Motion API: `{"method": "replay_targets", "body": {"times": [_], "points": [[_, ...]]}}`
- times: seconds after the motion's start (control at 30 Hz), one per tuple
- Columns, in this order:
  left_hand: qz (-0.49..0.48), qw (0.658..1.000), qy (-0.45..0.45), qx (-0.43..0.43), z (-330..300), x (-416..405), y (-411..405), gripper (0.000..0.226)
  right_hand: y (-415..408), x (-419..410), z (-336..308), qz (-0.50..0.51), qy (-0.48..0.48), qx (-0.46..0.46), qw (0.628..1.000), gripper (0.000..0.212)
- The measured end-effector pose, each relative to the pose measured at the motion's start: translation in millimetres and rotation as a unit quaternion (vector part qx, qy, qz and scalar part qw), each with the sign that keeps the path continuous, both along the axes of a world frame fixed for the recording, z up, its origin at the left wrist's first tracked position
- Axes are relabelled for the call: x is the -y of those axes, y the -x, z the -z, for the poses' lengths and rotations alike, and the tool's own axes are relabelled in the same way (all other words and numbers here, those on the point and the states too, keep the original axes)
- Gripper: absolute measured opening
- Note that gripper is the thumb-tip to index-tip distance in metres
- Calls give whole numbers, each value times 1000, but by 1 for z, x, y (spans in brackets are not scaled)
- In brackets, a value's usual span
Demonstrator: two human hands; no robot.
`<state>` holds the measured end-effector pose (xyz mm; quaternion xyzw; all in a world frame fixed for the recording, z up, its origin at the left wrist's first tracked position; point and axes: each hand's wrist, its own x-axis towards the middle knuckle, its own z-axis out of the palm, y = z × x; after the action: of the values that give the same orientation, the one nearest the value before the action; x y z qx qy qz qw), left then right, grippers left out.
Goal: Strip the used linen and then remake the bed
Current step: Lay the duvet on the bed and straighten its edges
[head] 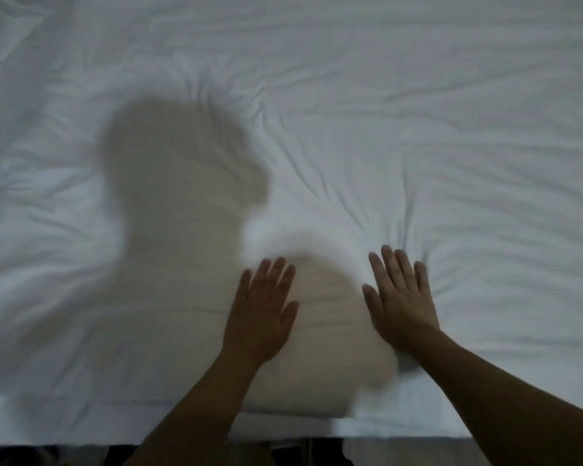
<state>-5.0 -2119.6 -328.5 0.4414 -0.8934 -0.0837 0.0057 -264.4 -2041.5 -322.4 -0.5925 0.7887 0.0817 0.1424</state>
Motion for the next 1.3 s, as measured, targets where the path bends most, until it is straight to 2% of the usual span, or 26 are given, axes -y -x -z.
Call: {"method": "replay_targets", "body": {"times": [0.1, 0.2, 0.27, 0.37, 0.43, 0.53, 0.67, 0.77, 0.97, 1.1, 1.23, 1.3], "points": [[-102, 994, 3, 49, 7, -8, -29, 62, 17, -20, -6, -12, 9, 36, 999, 66], [-192, 981, 7, 0, -21, 16, 54, 64, 44, 5, -13, 14, 71, 87, 994, 65], [-166, 982, 31, -85, -47, 27, 140, 62, 79, 11, -13, 65, 101, 74, 990, 62], [-149, 982, 21, -116, -58, 15, 241, 61, 153, -33, -3, 24, 45, 33, 998, 62], [-150, 983, 16, -101, -31, -26, 264, 60, 195, -84, 1, 9, 28, 19, 999, 62], [-131, 991, 2, -18, 15, -118, 259, 63, 240, -161, 6, 38, 41, 15, 998, 62], [-243, 968, -50, 48, 2, -198, 257, 68, 284, -227, -11, 26, -5, 54, 998, 66], [-260, 963, -63, 39, -19, -194, 295, 68, 316, -243, -25, 27, -26, 73, 997, 70], [-125, 989, -36, -65, -42, -173, 492, 66, 420, -218, -37, 30, 24, 54, 998, 59], [-141, 988, -57, -35, -8, -253, 534, 63, 493, -259, -4, 2, 14, 9, 1000, 59], [-179, 984, -13, 21, 13, -327, 538, 64, 536, -296, 7, 61, 34, 62, 996, 62], [-220, 975, -19, 19, 5, -344, 564, 69, 561, -308, 10, 176, 18, 178, 968, 69]]}}
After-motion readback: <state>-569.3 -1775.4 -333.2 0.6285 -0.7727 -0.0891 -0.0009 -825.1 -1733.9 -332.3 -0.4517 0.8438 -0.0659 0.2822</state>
